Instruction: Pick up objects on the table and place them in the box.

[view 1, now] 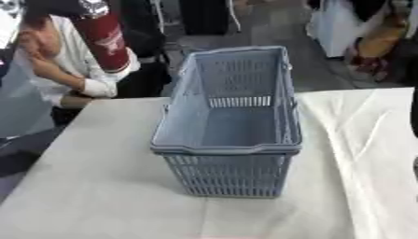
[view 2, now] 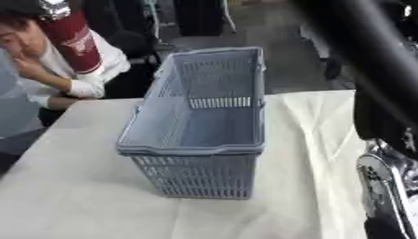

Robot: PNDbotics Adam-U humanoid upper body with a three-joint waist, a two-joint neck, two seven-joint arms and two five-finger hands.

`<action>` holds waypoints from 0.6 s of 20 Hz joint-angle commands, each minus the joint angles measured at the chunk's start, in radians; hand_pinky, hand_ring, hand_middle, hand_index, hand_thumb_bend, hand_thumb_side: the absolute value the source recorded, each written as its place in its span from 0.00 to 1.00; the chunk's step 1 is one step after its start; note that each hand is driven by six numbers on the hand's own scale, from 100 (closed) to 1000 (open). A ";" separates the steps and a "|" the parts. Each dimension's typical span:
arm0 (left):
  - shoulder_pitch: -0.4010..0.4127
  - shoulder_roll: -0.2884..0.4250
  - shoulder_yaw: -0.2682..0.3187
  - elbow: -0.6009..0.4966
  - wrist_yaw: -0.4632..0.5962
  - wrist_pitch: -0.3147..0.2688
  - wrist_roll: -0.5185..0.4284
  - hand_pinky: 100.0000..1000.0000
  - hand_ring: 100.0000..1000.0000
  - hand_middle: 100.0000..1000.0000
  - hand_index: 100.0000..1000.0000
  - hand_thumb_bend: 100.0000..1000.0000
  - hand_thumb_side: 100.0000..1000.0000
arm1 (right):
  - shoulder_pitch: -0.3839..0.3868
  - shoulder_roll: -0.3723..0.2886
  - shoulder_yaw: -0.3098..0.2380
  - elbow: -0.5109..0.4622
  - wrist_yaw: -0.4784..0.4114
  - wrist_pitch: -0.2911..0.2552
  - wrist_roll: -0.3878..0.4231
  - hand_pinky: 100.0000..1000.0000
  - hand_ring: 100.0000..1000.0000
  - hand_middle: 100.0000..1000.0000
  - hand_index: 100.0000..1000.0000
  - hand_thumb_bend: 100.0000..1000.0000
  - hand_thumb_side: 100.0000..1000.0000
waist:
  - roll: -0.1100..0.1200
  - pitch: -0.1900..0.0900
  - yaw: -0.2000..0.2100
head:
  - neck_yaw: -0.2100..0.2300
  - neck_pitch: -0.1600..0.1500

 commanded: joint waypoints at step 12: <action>-0.069 -0.040 -0.009 -0.003 0.047 -0.013 -0.035 0.00 0.00 0.00 0.00 0.00 0.55 | -0.019 0.005 0.000 -0.011 -0.001 0.009 -0.006 0.23 0.43 0.55 0.78 0.00 0.99 | 0.009 -0.021 -0.017 | -0.011 -0.015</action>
